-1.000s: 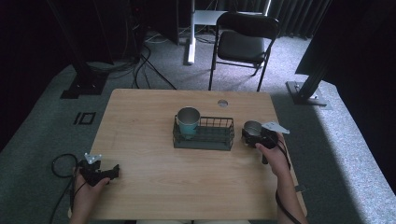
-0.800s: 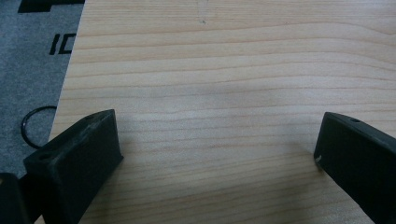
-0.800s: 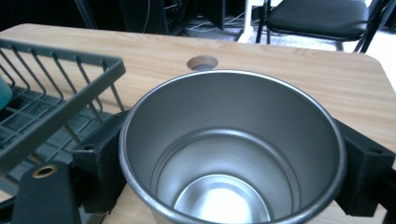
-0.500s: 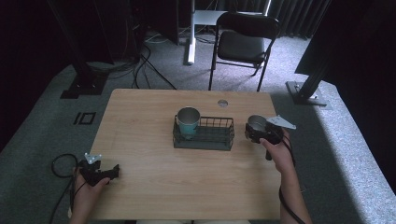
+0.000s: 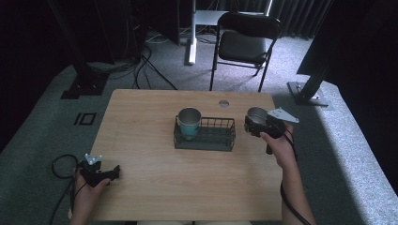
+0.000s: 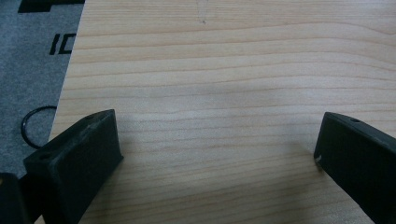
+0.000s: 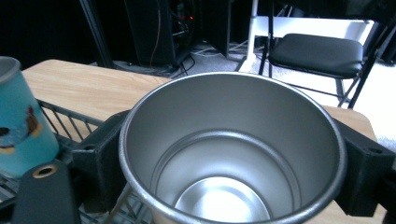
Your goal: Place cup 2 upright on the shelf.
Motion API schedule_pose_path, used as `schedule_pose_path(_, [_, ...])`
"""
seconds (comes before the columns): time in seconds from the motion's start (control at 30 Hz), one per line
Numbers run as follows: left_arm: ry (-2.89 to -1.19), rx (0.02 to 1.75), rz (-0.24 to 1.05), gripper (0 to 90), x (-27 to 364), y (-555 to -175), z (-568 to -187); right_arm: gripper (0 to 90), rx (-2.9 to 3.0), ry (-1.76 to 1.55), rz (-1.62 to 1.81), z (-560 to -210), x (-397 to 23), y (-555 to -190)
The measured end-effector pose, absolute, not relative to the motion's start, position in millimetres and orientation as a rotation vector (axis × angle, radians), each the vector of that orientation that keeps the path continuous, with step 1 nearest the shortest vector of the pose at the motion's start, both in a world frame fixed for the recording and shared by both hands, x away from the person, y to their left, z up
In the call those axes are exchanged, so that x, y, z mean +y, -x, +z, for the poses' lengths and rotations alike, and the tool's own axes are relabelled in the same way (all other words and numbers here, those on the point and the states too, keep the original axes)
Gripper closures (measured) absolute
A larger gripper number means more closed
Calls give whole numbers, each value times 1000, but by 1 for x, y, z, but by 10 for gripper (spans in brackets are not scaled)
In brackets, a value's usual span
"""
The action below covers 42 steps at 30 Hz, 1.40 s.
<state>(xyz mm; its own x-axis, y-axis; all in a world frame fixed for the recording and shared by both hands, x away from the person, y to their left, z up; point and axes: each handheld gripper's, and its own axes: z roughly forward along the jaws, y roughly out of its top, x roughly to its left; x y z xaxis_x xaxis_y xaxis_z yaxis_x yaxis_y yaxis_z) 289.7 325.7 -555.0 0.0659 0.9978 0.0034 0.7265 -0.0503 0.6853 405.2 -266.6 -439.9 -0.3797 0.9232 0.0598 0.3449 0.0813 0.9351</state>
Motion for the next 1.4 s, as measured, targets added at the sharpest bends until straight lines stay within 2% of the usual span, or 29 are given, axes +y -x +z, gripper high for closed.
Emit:
schedule_pose_path(0.7, [-1831, 1712, 683, 9, 326, -290, -555, 142, 1886, -1083, 1389, -413, -222, -412])
schedule_pose_path(1.4, [-1832, 1712, 683, 9, 326, -290, -555, 143, 2028, -920, 1481, -429, -173, -427])
